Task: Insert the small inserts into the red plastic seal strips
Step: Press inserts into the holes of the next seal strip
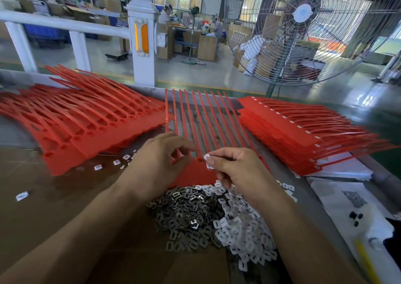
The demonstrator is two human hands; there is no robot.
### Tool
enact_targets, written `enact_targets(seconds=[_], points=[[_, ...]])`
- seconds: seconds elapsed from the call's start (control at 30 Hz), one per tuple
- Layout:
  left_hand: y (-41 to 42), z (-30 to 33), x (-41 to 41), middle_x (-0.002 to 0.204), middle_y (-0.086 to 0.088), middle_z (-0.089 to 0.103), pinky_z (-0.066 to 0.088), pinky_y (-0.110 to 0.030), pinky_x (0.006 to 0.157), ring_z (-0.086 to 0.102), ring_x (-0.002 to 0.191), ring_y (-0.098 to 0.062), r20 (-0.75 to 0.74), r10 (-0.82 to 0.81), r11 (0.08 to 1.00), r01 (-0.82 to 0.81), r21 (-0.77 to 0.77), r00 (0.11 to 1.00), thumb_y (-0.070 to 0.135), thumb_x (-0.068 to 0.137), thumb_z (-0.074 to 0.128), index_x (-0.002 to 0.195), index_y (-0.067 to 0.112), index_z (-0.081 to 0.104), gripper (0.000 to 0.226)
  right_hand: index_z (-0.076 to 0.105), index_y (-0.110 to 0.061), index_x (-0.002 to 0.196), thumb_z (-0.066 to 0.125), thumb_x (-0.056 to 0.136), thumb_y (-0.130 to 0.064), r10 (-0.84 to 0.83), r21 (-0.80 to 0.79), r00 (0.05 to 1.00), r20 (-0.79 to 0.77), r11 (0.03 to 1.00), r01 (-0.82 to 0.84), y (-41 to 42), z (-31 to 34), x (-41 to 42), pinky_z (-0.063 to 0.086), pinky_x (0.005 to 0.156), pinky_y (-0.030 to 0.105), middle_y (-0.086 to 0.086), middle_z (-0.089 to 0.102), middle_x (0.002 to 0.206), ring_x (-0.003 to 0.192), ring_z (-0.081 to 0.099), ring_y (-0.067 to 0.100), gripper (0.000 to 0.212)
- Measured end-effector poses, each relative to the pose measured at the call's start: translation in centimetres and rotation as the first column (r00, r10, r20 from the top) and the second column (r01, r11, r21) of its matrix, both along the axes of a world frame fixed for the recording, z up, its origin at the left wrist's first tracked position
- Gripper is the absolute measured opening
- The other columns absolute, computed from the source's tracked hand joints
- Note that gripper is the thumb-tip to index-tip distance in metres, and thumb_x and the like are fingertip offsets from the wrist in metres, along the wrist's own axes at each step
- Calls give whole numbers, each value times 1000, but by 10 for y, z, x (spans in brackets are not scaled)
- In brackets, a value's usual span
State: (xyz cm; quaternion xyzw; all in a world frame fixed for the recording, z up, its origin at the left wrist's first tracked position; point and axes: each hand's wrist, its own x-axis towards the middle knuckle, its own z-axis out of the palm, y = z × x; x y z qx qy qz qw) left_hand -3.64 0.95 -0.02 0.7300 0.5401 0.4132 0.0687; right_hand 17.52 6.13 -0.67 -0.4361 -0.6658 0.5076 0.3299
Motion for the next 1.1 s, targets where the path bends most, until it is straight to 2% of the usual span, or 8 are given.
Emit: enact_targets(seconds=[0.07,0.17,0.27,0.43,0.6,0.7,0.93,1.1], points=[[-2,0,6,97,16,62,50,-26,78,60,86,-6,-31,-76,997,76,0,997,20,90,73,111,29,72,23,79,-28,94,75,94,-35,12,-5,1000,-15,1000,-13,1,-1,0,41,55,33,0,62,62,50,49,15,8],[-3,0,8,101,15,62,50,-31,83,58,89,-1,-96,-132,989,137,50,987,21,91,73,112,28,72,23,79,-25,93,72,97,-34,58,-33,998,-31,998,-59,1,-1,0,42,53,26,0,59,62,50,47,15,12],[-1,-1,7,100,14,63,51,-38,82,58,90,-4,-128,-135,985,147,86,983,25,90,74,108,28,73,18,79,-25,94,69,98,-32,117,-58,993,-28,991,-118,1,-1,-1,43,50,21,1,57,63,51,47,14,13],[2,-4,7,96,14,64,50,-43,79,60,88,-9,-154,-91,980,116,163,984,28,90,74,100,25,74,10,80,-24,98,69,92,-33,160,-104,983,-94,980,-169,1,-2,-4,43,55,26,8,59,76,61,47,18,15],[4,-5,7,92,13,65,51,-40,77,61,86,-10,-107,-109,972,128,195,988,26,94,70,97,21,74,7,80,-24,101,71,89,-34,179,-115,976,-121,975,-193,3,-3,-4,43,53,25,7,60,75,60,47,18,18],[3,-8,7,90,14,64,50,-33,75,62,87,-9,-9,-118,979,118,164,993,26,95,69,94,22,72,6,79,-24,102,72,91,-37,167,-84,981,-101,981,-175,3,-5,-5,43,52,24,4,59,68,54,47,16,19],[5,-13,9,87,16,64,44,-16,69,62,83,-9,71,-57,990,47,136,996,29,92,72,91,31,71,2,78,-24,93,69,98,-31,135,-36,989,-67,990,-138,-1,-4,-6,42,52,26,4,59,68,53,45,15,12],[4,-12,9,87,17,63,47,-22,68,61,83,-10,52,-56,990,49,132,997,32,91,72,93,31,71,2,77,-27,93,67,100,-33,96,-20,994,-50,995,-98,-4,-2,-7,43,54,26,1,58,63,55,46,18,14]])
